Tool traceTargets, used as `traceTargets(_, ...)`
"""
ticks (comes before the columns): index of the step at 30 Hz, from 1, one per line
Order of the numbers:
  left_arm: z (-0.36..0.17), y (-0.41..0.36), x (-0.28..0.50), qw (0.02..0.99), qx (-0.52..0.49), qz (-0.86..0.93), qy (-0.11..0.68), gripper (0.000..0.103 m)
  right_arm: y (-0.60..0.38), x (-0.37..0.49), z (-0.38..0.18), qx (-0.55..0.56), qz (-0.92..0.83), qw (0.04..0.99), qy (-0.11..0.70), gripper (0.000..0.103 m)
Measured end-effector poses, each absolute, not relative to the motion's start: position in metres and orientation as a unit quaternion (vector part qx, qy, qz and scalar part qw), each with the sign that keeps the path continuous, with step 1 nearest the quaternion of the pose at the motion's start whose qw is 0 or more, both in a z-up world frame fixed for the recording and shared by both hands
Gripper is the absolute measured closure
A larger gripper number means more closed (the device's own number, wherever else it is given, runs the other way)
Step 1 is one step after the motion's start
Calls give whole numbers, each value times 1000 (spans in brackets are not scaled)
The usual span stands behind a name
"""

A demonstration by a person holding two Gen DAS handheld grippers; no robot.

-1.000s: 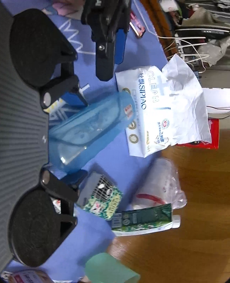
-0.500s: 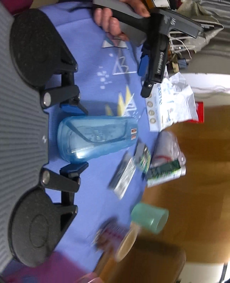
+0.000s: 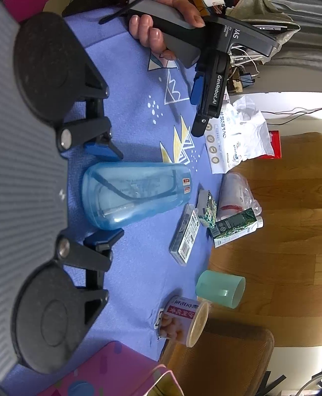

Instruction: Organize soft objects

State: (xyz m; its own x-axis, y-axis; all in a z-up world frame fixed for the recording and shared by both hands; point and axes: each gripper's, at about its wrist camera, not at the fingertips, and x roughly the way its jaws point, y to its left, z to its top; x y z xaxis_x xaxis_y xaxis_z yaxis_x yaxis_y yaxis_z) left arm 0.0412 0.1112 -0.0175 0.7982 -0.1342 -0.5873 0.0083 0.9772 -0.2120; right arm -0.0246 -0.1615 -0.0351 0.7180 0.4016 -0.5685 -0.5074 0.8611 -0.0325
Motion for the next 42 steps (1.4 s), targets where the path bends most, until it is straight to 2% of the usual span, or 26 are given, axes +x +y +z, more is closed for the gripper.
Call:
traceTargets(11,-18,85,30,937,-105,-83,323,1,-162,-24,-35,-86,242,924,283,40)
traceTargets(30,-12,41,32,882,-190,-226,366,0,-161,-26,-36,-91,241,924,283,37)
traceTargets(32,-15,30,36,878,-182,-231,377,0,-160,-26,-36,-93,244,923,284,39)
traceTargets(33,-16,25,38,877,-179,-233,380,1,-159,-27,-35,-92,247,922,284,45)
traceTargets(34,-17,21,39,880,-173,-231,378,1,-159,-28,-35,-91,250,921,283,47)
traceTargets(37,-16,15,37,887,-162,-222,372,9,-158,-34,-34,-76,263,918,286,48)
traceTargets(39,-15,13,37,889,-155,-218,371,27,-159,-38,-32,-67,256,921,286,48)
traceTargets(42,-7,12,39,885,-164,-231,369,31,-166,-42,-29,-52,242,928,280,48)
